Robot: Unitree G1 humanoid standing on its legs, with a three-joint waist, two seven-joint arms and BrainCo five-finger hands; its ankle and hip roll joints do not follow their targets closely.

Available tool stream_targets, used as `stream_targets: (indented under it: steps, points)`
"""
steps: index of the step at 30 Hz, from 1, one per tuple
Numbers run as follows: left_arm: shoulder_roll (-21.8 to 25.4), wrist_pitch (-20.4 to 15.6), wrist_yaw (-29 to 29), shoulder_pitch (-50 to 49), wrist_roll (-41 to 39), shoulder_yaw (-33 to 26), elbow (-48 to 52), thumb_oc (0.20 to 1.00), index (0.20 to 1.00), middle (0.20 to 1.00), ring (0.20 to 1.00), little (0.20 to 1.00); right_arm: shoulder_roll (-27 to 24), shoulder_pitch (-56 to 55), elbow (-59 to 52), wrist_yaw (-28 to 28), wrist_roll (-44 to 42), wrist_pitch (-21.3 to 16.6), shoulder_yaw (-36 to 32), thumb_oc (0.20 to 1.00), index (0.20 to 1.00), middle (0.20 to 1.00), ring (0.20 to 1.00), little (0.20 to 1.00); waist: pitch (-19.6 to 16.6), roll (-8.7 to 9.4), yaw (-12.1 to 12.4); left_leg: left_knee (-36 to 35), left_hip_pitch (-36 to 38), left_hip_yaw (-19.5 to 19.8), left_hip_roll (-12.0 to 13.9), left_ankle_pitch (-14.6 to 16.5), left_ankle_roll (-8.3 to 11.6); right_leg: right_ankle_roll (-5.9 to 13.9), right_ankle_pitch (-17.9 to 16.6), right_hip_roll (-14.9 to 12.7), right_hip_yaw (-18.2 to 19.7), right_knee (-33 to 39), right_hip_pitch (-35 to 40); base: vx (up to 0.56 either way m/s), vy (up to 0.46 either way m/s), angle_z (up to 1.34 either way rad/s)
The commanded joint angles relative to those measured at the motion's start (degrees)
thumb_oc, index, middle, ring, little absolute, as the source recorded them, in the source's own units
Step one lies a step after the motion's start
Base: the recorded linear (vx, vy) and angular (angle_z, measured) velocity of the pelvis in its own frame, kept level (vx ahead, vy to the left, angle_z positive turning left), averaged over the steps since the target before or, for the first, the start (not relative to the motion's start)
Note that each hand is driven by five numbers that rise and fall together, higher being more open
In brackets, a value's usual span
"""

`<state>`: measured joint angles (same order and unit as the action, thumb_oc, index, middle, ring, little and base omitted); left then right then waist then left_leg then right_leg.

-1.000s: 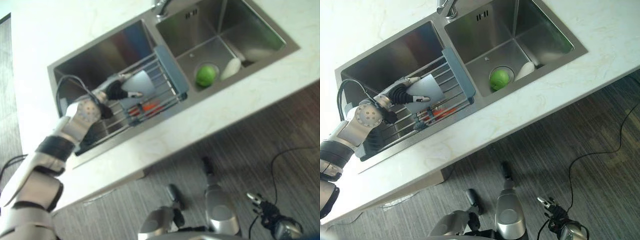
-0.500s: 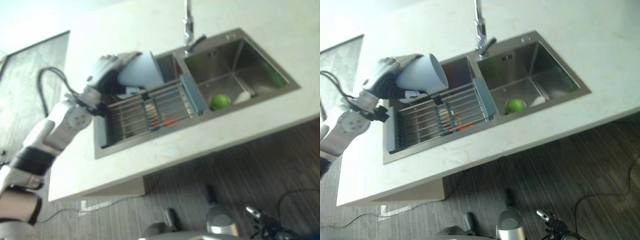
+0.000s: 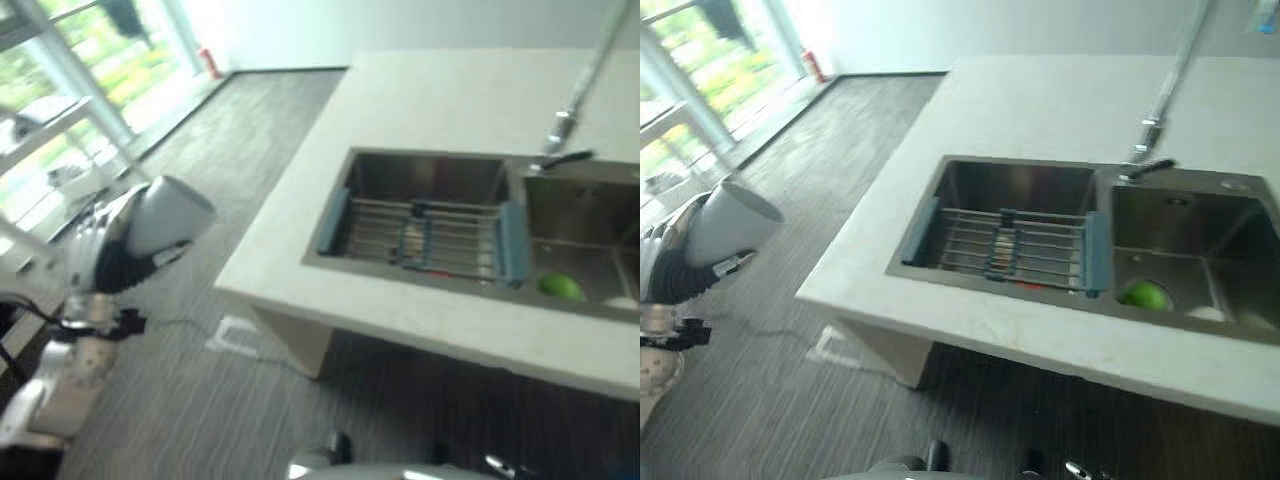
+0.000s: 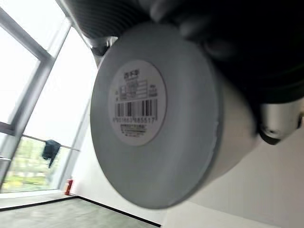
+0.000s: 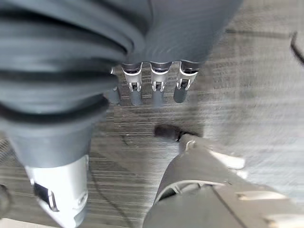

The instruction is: Place the dishes in the dishwasher.

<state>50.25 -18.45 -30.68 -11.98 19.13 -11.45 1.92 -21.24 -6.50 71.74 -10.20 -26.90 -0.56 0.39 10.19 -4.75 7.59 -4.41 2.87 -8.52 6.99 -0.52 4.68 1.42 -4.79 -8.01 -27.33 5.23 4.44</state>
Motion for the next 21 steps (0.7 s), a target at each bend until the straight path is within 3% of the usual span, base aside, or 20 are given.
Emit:
stream_targets:
  steps: [1, 2, 4, 5, 8, 11, 13, 15, 17, 19, 20, 21]
  points:
    - [0.4, -6.5, -5.1, 10.9, 1.6, -2.7, -0.8, 0.2, 0.2, 0.2, 0.2, 0.2, -0.4, 1.5, 0.3, 1.5, -6.1, -0.9, -3.8, 1.0, 1.0, 1.0, 1.0, 1.0, 0.8, 0.54, -5.8, 13.5, -2.4, -5.0, 2.4, 4.6, 1.26, 4.48, 9.8, -2.4, 2.2, -4.9, 1.9, -0.4, 0.369, 1.33]
    - [-0.9, -7.8, -5.9, 12.0, 2.6, -1.7, -1.0, 0.2, 0.2, 0.2, 0.2, 0.2, -0.4, 0.7, 0.2, 1.4, -8.5, -0.8, -6.0, 1.0, 1.0, 1.0, 1.0, 1.0, 0.7, 0.97, -7.2, 18.5, -2.0, -9.2, 4.3, 4.4, 1.12, 4.16, 9.1, -3.9, 0.1, -6.0, 0.9, -0.43, 0.381, 1.37]
    - [-1.6, -9.2, -7.2, 13.3, 3.2, -0.6, -1.9, 0.2, 0.2, 0.2, 0.2, 0.2, -0.3, -0.4, -0.1, 0.7, -10.7, -1.4, -8.4, 1.0, 1.0, 1.0, 1.0, 1.0, 0.6, 0.92, -8.9, 20.7, -0.1, -12.9, 6.4, 3.8, 1.46, 4.21, 8.0, -5.3, -2.0, -7.1, -0.6, -0.36, 0.439, 1.43]
    - [-1.7, -9.7, -7.6, 13.7, 3.4, -0.3, -2.3, 0.2, 0.2, 0.2, 0.2, 0.2, -0.1, -0.8, -0.4, 0.5, -11.0, -1.7, -9.1, 1.0, 1.0, 1.0, 1.0, 1.0, 0.5, 0.85, -9.2, 19.8, 0.5, -12.9, 5.8, 4.7, 1.2, 4.66, 7.3, -5.9, -2.1, -7.4, -1.2, -0.25, 0.57, 1.25]
    - [-1.4, -10.0, -8.0, 14.7, 4.0, 0.5, -2.8, 0.2, 0.2, 0.2, 0.2, 0.2, 1.4, 0.3, -1.2, -1.1, -13.8, -2.1, -10.8, 1.0, 1.0, 1.0, 1.0, 1.0, 0.9, 0.93, -8.4, 14.9, 3.3, -10.8, -1.2, 12.7, -2.82, 9.59, 1.2, -12.0, -1.3, -10.5, -4.6, -0.18, 0.621, 0.89]
    - [-0.4, -7.7, -8.2, 15.2, 5.2, 1.9, -2.1, 0.2, 0.2, 0.2, 0.2, 0.2, 2.8, 1.2, -4.2, 0.4, -9.0, -1.2, -10.1, 1.0, 1.0, 1.0, 1.0, 1.0, 1.4, 1.44, -6.8, 16.5, 2.3, -9.7, -4.2, 15.6, -4.83, 11.2, -1.2, -16.2, -1.8, -11.4, -4.0, -0.18, 0.504, 0.65]
    - [0.9, -7.1, -7.6, 15.7, 4.9, 3.1, -1.9, 0.2, 0.2, 0.2, 0.2, 0.2, 3.7, 1.5, -5.2, 0.5, -9.9, -0.4, -9.0, 1.0, 1.0, 1.0, 1.0, 1.0, 1.9, 1.89, -5.2, 19.9, 0.2, -9.0, -5.3, 17.3, -6.01, 10.75, -0.7, -17.8, -1.6, -13.6, -3.1, -0.18, 0.399, 0.9]
    - [1.0, -7.9, -5.6, 16.1, 5.0, 4.2, -1.3, 0.2, 0.2, 0.2, 0.2, 0.2, 5.0, 1.1, -6.9, -0.5, -8.7, 0.1, -7.9, 1.0, 1.0, 1.0, 1.0, 1.0, 1.7, 1.8, -5.2, 19.5, -1.2, -5.2, -6.3, 16.5, -7.22, 8.73, 6.4, -13.7, 4.0, -18.8, -3.4, -0.12, 0.262, 1.06]
    - [0.8, -8.1, -4.0, 17.4, 5.2, 5.5, -0.5, 0.2, 0.2, 0.2, 0.2, 0.2, 5.3, 0.6, -7.8, -2.6, -8.8, 1.0, -6.5, 1.0, 1.0, 1.0, 1.0, 1.0, 1.4, 2.03, -6.0, 15.8, -1.5, -1.8, -7.1, 12.9, -7.94, 6.83, 11.9, -6.9, 8.9, -20.3, -3.9, -0.05, 0.046, 1.51]
    - [1.0, -8.9, -2.1, 19.9, 4.2, 7.2, -0.4, 0.2, 0.2, 0.2, 0.2, 0.2, 5.0, 0.0, -7.6, -4.1, -11.2, 1.5, -5.2, 1.0, 1.0, 1.0, 1.0, 1.0, 1.2, 2.46, -7.6, 13.4, -1.0, 3.0, -8.4, 11.7, -8.28, 5.92, 13.9, -2.3, 15.2, -19.9, -3.8, 0.08, -0.102, 2.01]
    - [1.1, -8.8, -0.3, 22.7, 3.4, 9.0, -0.8, 0.2, 0.2, 0.2, 0.2, 0.2, 4.6, -0.6, -7.5, -5.3, -12.1, 2.0, -4.2, 1.0, 1.0, 1.0, 1.0, 1.0, 1.1, 2.84, -8.9, 11.3, -0.5, 7.0, -9.4, 10.8, -8.32, 5.59, 13.1, -0.1, 19.9, -17.3, -3.5, 0.09, -0.155, 2.36]
    - [1.3, -9.1, 0.0, 23.8, 2.9, 9.7, -1.2, 0.2, 0.2, 0.2, 0.2, 0.2, 4.4, -0.7, -7.3, -5.5, -12.6, 2.1, -3.9, 1.0, 1.0, 1.0, 1.0, 1.0, 0.9, 2.9, -9.4, 10.2, -0.4, 8.5, -9.7, 10.0, -8.16, 5.59, 12.0, 0.5, 21.6, -15.5, -3.5, 0.08, -0.16, 2.24]
